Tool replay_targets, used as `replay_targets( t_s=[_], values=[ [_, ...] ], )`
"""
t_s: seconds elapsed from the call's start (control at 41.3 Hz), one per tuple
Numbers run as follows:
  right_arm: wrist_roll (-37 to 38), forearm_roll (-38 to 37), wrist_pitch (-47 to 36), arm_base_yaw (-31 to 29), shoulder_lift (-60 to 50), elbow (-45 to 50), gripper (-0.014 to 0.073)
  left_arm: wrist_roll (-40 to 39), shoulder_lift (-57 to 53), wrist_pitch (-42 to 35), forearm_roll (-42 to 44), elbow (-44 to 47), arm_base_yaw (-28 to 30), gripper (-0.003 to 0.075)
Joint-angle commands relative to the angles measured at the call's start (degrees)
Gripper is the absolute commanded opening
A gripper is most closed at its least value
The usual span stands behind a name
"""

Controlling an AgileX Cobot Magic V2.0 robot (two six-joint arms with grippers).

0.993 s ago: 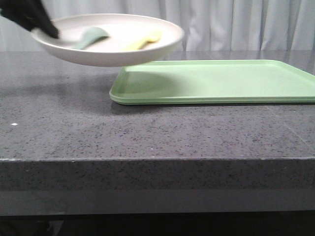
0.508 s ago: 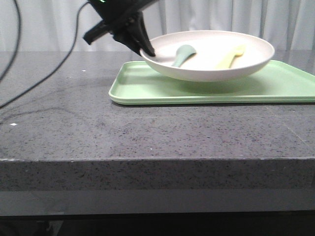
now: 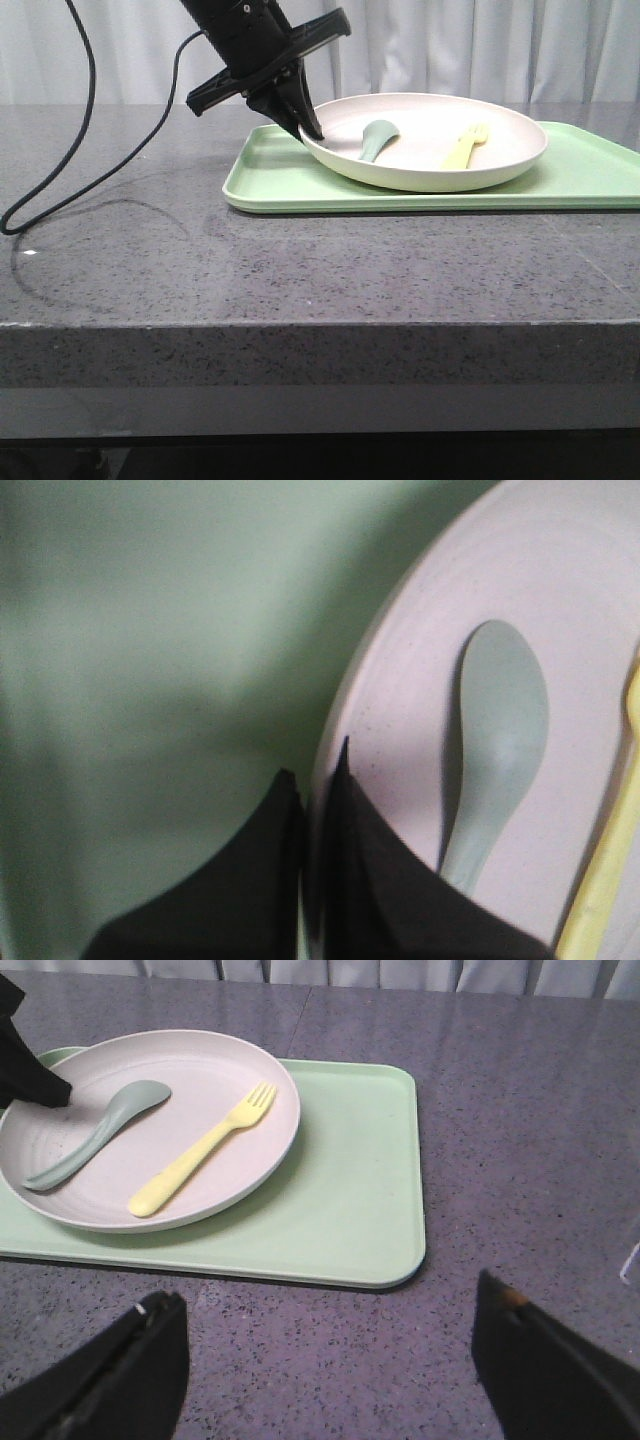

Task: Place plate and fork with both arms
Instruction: 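Lower the plate onto the tray and open the left gripper, then raise the left gripper away from the plate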

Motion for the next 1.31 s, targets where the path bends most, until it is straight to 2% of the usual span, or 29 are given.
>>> replay_targets(
  t_s=[0.0, 0.145, 0.242, 0.412, 0.557, 0.678, 0.751, 0.896, 1.065, 1.162, 1.283],
  values=[
    [-0.3, -0.4, -4.2, 0.0, 0.4, -2.0, 0.0602, -1.0, -3.7, -2.4, -2.8, -2.3, -0.9, 0.0045],
    [-0.3, -0.4, -4.1, 0.0, 0.4, -2.0, 0.0602, -1.0, -3.6, -2.7, -2.8, -2.3, -1.1, 0.0237],
    [-0.3, -0.4, -4.1, 0.0, 0.4, -2.0, 0.0602, -0.5, -3.9, -1.6, -2.8, -2.3, -0.8, 0.0326],
    [-0.3, -0.4, -4.0, 0.0, 0.4, -2.0, 0.0602, 2.1, -5.6, 3.2, -2.5, -3.8, 0.8, 0.0339],
    [-0.3, -0.4, -4.0, 0.0, 0.4, -2.0, 0.0602, 2.4, -6.1, 9.7, -2.5, -9.3, 2.7, 0.0338],
    [-0.3, -0.4, -4.0, 0.0, 0.4, -2.0, 0.0602, 2.4, -6.3, 11.1, -2.5, -12.4, 3.4, 0.03],
    [-0.3, -0.4, -4.0, 0.0, 0.4, -2.0, 0.0602, 2.5, -6.7, 11.1, -2.5, -12.9, 3.4, 0.0225],
    [-0.3, -0.4, -4.1, 0.0, 0.4, -2.0, 0.0601, 6.0, -7.9, 11.1, -2.5, -12.9, 3.4, -0.0018],
    [-0.3, -0.4, -4.1, 0.0, 0.4, -2.0, 0.0601, 8.7, -12.0, 11.1, -0.1, -11.1, 3.4, -0.0018],
    [-0.3, -0.4, -4.1, 0.0, 0.4, -2.0, 0.0601, 9.9, -16.4, 11.1, 3.4, -6.0, 3.4, -0.0018],
    [-0.3, -0.4, -4.1, 0.0, 0.4, -2.0, 0.0601, 9.9, -22.7, 11.1, 12.2, 2.8, 3.4, -0.0018]
  ],
)
